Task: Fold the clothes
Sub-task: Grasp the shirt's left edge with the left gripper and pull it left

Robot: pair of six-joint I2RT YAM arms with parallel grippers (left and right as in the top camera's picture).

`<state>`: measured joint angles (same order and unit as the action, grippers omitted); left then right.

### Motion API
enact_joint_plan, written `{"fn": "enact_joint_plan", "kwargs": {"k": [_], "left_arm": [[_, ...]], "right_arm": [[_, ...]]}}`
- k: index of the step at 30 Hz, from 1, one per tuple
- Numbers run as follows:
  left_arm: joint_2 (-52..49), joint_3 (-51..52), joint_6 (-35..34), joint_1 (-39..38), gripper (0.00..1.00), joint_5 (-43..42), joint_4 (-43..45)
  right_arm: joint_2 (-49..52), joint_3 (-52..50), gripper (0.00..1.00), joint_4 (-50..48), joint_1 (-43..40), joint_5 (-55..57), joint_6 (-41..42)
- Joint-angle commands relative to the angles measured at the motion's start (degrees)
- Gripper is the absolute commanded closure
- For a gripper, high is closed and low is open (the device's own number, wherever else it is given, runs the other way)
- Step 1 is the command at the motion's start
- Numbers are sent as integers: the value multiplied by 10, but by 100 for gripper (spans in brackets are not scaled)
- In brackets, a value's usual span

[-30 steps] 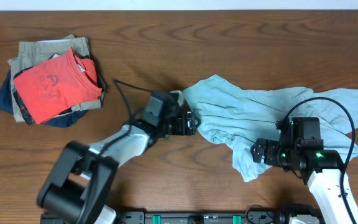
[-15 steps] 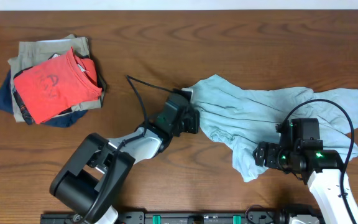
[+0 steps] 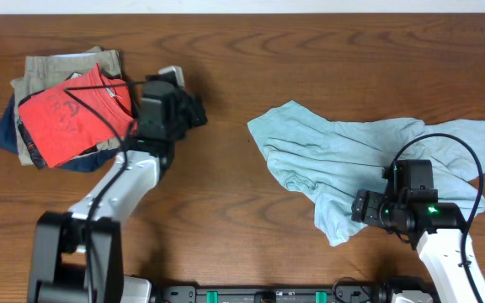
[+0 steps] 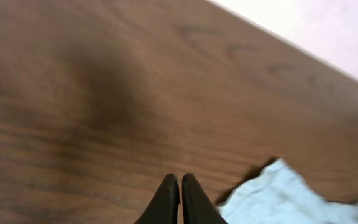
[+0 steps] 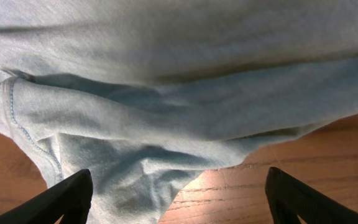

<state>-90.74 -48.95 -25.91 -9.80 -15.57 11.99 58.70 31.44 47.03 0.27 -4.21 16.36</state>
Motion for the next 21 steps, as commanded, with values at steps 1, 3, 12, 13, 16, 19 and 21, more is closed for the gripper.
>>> {"fn": "enact_joint_plan", "kwargs": {"k": [1,3,12,13,16,19,21], "left_arm": [[10,-9,7,-12,70,-80,-46],[6,-9,8,-28,48,-80,-88],[-67,-9,7,-126,32,-78,-75],[-80,-9,7,-139,32,-78,-62],[-121,-9,7,-173,32,-78,-23],[-158,-9,7,-206,32,-78,12],[-178,-9,7,-224,32,-77,31]], "right_arm": [[-5,10,11,-3,-4,10,10],[-5,9,8,-7,-4,10,10],[-5,9,4,-7,-4,9,10],[-5,9,4,-7,-4,9,10],[-5,9,4,-7,-4,9,10],[-5,10,4,-7,-4,9,10],[-5,9,4,-7,-4,9,10]]}}
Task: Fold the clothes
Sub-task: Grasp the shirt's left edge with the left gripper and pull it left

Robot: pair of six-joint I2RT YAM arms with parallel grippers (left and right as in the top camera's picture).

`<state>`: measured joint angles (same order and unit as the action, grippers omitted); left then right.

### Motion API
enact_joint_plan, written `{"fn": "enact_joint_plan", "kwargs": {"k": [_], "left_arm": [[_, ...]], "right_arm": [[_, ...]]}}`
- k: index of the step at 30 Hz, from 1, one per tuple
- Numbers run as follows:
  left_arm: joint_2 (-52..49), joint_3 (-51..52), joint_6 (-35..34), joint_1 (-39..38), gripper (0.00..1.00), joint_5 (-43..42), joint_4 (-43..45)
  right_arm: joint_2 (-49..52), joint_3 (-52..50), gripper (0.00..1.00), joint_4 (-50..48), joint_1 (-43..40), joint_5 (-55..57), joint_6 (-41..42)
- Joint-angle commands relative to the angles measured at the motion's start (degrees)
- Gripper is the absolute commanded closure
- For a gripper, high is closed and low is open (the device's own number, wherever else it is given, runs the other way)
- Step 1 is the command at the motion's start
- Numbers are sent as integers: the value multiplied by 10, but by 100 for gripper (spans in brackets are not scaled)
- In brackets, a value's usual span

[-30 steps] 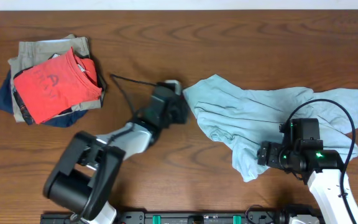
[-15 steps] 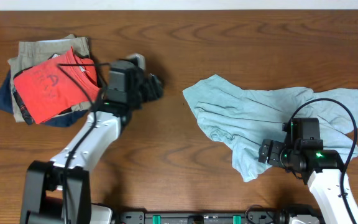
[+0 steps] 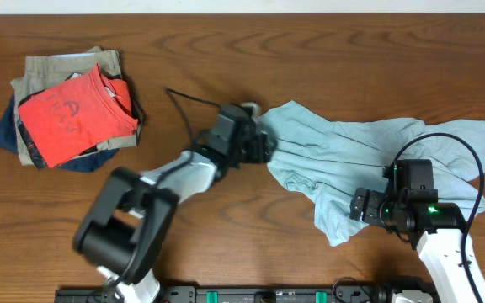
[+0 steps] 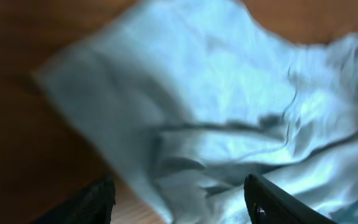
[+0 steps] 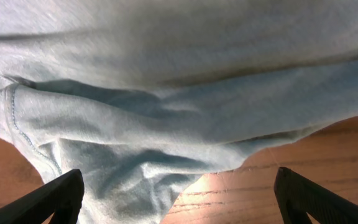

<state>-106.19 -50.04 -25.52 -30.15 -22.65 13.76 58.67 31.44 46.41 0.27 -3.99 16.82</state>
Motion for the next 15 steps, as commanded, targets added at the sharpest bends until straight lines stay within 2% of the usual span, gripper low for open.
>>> {"fn": "enact_joint_plan", "kwargs": {"k": [1,2,5,10,13,15], "left_arm": [[-33,2,3,-29,33,-6,23],[-39,2,3,-35,39,-6,30],[-47,2,3,-44,91,19,37],[-19,2,3,-16,94,113,35],[24,-10,3,35,94,160,31],[58,-26,3,82,94,163,30]], "right_arm": [[-4,9,4,-1,-4,7,5],[-4,9,4,-1,-4,7,5],[-4,10,4,-1,-4,7,5],[-4,9,4,-1,-4,7,5],[-4,9,4,-1,-4,7,5],[-4,9,4,-1,-4,8,5]]}}
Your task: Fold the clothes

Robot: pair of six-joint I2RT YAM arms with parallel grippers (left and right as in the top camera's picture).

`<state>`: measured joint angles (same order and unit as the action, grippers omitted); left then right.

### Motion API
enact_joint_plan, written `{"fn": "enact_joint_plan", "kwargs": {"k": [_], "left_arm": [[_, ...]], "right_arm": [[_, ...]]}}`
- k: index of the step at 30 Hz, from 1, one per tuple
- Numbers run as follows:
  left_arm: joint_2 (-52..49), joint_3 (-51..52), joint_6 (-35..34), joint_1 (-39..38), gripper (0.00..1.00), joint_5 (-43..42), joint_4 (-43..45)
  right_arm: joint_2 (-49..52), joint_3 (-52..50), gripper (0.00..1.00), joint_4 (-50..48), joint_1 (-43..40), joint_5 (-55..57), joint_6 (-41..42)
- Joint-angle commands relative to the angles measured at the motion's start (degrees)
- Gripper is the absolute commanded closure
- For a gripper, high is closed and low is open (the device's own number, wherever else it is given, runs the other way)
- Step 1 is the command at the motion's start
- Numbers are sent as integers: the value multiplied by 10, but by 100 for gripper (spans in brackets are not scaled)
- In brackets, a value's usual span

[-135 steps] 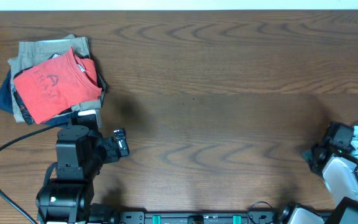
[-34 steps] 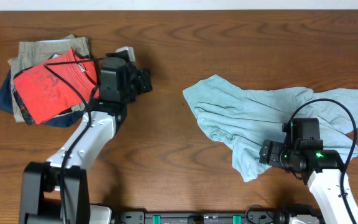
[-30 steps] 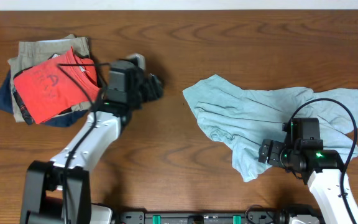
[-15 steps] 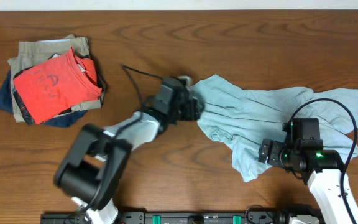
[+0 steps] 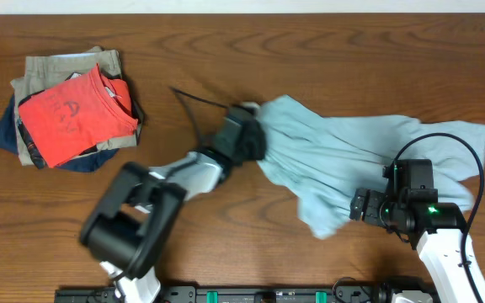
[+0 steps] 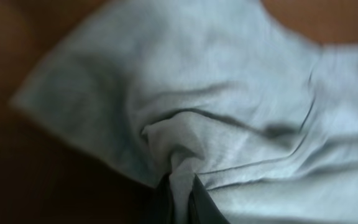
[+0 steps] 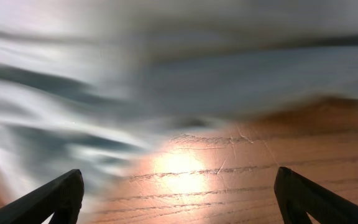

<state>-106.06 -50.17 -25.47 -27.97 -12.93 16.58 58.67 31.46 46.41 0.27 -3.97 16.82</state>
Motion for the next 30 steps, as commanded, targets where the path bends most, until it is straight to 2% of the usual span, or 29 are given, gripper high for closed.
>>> {"fn": "enact_joint_plan", "kwargs": {"k": [1,4,6,7,8,10,13,16,19,24,27,28,30], "left_arm": [[70,-33,3,81,94,66,2],[106,-62,3,143,92,60,-6],[123,-73,3,171,45,37,-33],[128,-73,3,180,17,19,-48],[131,-73,3,186,2,0,-75],[133,-73,3,188,2,-20,-149],[128,-72,3,184,2,-20,-276],[120,-63,3,183,2,-7,-366],[118,-45,3,183,2,32,-402],[117,-24,3,183,0,49,-398],[117,-8,3,182,34,48,-383],[117,-3,3,182,38,48,-380],[117,8,3,182,38,48,-369]], "right_arm": [[-4,9,4,-2,-4,7,5],[-4,9,4,-2,-4,7,5],[-4,9,4,-2,-4,7,5],[-4,9,4,-2,-4,7,5],[-4,9,4,-3,-4,7,5],[-4,9,4,-4,-4,7,5],[-4,9,4,-5,-4,7,5],[-4,9,3,-5,-4,7,5],[-4,9,3,-5,-4,7,5],[-4,9,3,-5,-4,7,5],[-4,9,3,-5,-4,7,5],[-4,9,3,-5,-4,7,5],[-4,9,3,-5,-4,7,5]]}}
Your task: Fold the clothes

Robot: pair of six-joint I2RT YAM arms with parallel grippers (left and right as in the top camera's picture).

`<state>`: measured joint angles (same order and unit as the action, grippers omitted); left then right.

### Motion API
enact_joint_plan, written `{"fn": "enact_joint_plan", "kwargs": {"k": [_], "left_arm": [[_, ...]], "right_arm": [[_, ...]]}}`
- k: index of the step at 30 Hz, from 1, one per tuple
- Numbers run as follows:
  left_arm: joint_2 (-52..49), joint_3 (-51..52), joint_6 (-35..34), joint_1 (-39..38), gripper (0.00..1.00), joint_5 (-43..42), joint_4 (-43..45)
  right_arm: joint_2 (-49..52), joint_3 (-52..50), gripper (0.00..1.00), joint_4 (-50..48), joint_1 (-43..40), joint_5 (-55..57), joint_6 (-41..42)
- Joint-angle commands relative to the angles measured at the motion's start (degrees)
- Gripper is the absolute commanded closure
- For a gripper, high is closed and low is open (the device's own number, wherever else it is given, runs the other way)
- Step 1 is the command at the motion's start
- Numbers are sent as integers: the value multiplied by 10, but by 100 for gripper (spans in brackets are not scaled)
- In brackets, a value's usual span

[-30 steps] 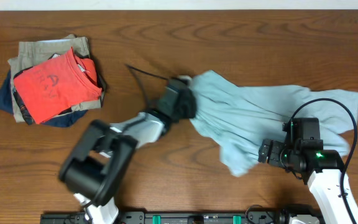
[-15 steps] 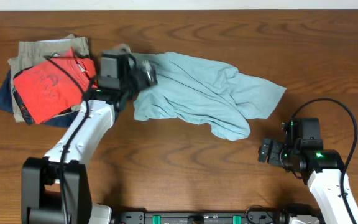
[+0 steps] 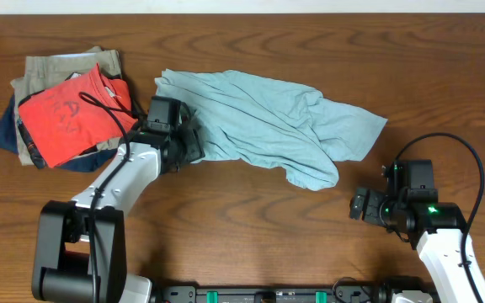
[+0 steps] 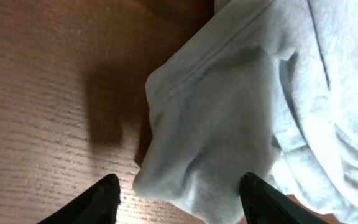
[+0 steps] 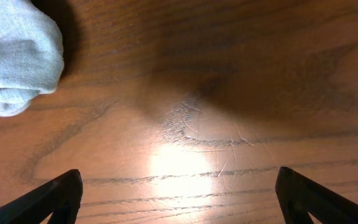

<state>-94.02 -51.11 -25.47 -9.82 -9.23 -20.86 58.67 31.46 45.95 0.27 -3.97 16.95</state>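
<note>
A light blue shirt (image 3: pixel 259 105) lies rumpled across the middle of the table, one fold hanging down toward the front (image 3: pixel 314 172). My left gripper (image 3: pixel 188 141) sits at its left end, jaws open wide. In the left wrist view a thick fold of the shirt (image 4: pixel 210 130) lies between the spread fingers of the left gripper (image 4: pixel 180 182). My right gripper (image 3: pixel 360 204) is open over bare wood to the right of the shirt. The right wrist view shows the right gripper (image 5: pixel 179 174) with nothing in it and a lump of the shirt (image 5: pixel 14 59) at the upper left.
A pile of folded clothes, red shirt (image 3: pixel 70 114) on top of khaki and navy pieces, sits at the far left. The left arm's black cable (image 3: pixel 99 105) crosses that pile. The wooden table (image 3: pixel 251 236) runs bare in front of the shirt.
The left gripper was shut on the shirt's left edge near the table's middle. Now it stands open further left, and the shirt has come with it. The shirt is no longer under the right gripper.
At first the left gripper was shut and empty beside the pile, with the shirt crumpled at the right under the open right gripper. Then it was open over the shirt's left edge, then shut on it. Now the shirt lies further left, let go.
</note>
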Motion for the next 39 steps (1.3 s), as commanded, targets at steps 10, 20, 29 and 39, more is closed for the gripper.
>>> {"fn": "enact_joint_plan", "kwargs": {"k": [10,20,29,39], "left_arm": [[-3,34,3,-5,31,7,58],[-3,45,19,-59,76,14,80],[8,42,40,-56,94,78,17],[164,2,38,-43,94,79,-144]], "right_arm": [[-4,9,2,-1,-4,-2,4],[17,9,1,-37,-2,-84,-26],[92,9,1,-68,-2,-141,-83],[193,9,12,-120,14,-222,-117]]}}
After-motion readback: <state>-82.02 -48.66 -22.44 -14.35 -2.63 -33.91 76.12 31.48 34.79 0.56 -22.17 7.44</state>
